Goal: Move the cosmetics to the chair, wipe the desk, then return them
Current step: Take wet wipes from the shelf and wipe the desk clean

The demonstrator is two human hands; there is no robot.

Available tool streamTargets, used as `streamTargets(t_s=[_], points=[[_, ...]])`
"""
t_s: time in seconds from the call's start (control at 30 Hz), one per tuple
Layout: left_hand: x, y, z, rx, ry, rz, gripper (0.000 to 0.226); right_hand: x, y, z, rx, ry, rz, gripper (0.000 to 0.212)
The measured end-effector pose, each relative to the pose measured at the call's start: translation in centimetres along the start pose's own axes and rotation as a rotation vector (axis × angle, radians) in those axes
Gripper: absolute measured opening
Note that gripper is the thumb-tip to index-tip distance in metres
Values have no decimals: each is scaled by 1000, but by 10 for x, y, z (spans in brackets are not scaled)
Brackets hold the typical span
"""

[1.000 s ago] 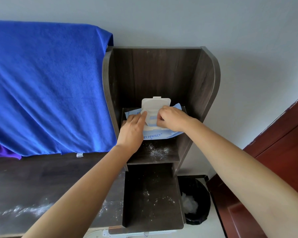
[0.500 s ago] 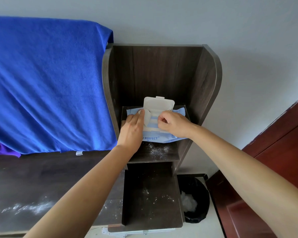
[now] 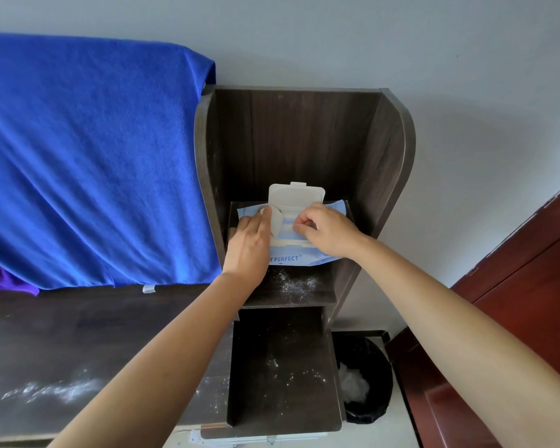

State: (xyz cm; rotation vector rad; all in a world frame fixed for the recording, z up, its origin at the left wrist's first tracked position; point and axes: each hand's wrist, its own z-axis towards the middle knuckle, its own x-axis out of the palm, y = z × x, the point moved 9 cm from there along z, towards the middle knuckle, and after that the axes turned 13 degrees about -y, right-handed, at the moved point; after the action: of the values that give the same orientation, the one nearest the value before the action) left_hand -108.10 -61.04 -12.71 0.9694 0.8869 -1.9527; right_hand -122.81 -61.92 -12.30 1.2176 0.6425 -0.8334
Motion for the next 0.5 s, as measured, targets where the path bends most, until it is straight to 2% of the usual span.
streamTargets(t_s=[0.1,0.27,0.4,0.5], points=[[0,1,1,-5,-2,9,74,3,-1,1,43,16,16,7],[2,3,2,-18,12,7,75,-1,-4,-5,157,46,329,11],[4,3,3,-24,30,17,75,-2,-5,-9,200,59,426,8],[7,7,6,-53,39,47,75,-12,-3,-13,225,60,608,6]])
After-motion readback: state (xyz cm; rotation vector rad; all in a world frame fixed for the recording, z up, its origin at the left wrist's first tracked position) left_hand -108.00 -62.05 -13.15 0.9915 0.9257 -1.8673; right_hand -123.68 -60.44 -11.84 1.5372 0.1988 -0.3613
